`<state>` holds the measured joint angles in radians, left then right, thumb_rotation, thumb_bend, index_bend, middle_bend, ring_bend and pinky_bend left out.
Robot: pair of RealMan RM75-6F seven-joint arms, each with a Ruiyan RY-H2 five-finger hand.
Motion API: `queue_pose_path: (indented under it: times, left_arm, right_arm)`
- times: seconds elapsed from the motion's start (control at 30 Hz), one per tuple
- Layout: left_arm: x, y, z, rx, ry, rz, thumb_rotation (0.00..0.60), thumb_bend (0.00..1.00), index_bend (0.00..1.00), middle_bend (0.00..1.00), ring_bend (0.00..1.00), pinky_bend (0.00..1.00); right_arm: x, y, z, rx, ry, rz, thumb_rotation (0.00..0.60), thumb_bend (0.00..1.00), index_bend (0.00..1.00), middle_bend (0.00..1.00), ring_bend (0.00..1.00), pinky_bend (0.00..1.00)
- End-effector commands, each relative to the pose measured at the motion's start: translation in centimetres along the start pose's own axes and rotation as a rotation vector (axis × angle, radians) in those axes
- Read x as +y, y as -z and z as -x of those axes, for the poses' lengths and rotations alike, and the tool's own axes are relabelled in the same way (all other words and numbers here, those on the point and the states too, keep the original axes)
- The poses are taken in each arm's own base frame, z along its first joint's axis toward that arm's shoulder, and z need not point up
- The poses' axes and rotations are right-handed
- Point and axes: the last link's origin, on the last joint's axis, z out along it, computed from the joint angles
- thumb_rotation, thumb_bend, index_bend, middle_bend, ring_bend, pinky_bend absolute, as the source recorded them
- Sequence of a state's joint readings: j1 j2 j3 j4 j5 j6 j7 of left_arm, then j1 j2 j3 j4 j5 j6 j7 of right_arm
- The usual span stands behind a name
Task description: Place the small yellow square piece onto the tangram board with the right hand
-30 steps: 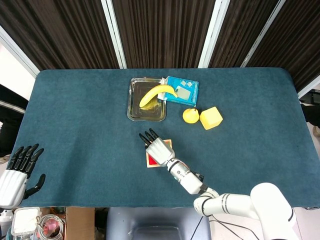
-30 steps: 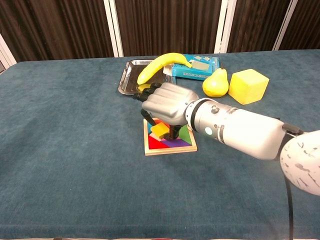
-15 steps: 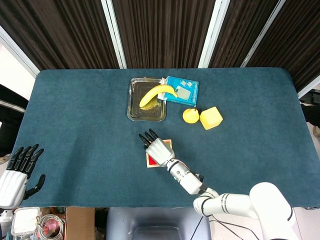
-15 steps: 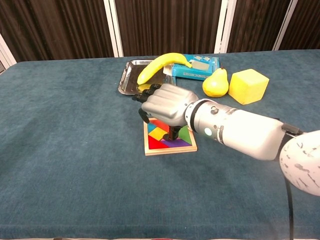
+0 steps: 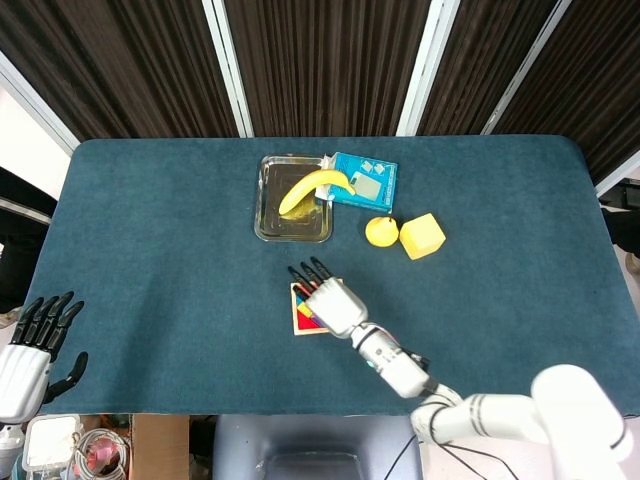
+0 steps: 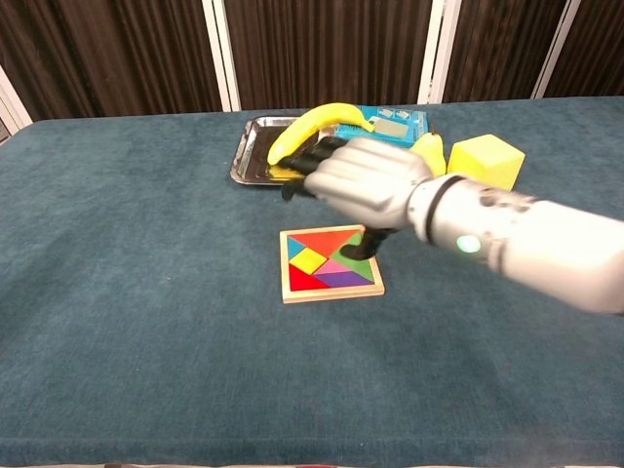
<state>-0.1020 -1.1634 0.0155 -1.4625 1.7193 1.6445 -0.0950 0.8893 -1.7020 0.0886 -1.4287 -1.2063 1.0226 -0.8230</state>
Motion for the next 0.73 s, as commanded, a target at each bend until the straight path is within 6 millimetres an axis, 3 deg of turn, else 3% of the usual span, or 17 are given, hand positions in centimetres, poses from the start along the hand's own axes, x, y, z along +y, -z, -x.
queue_pose_path:
  times: [0.03,0.13,0.27,0.37,0.47,0.73]
  left_arm:
    - [0.0,0.0,0.1,-0.007,0.0,0.001,0.6,0.44,0.0,0.0,0.0,0.05]
    - [0.2,0.0,0.4,-0.019,-0.008,0.005,0.6,0.44,0.0,0.0,0.0,0.05]
    - [0.8,-0.2,0.7,-0.021,-0.02,0.018,0.6,0.44,0.0,0.0,0.0,0.05]
    - [1.3,-0.3,1.2,-0.036,-0.028,0.031,0.6,0.44,0.0,0.0,0.0,0.05]
    - [1.8,-0.4,1.9,-0.066,-0.028,0.048,0.6,0.44,0.0,0.0,0.0,0.05]
    - [2.3,-1.0,2.7,-0.084,-0.057,0.051,0.6,0.44,0.0,0.0,0.0,0.05]
  right_arm:
    - [4.7,10.2,-1.0,0.081,-0.085,0.183,0.6,0.36,0.1,0.0,0.0,0.0]
    - [7.6,18.0,-1.0,0.052,-0.154,0.364,0.6,0.2,0.01,0.0,0.0,0.0]
    - [10.4,27.5,0.7,0.013,-0.227,0.595,0.6,0.18,0.0,0.0,0.0,0.0]
    - [11.2,31.7,2.8,0.0,-0.296,0.714,0.6,0.18,0.0,0.0,0.0,0.0]
    - [12.0,33.0,3.9,-0.025,-0.314,0.742,0.6,0.18,0.0,0.0,0.0,0.0]
    - [12.3,33.2,3.3,0.033,-0.334,0.702,0.6,0.18,0.0,0.0,0.0,0.0]
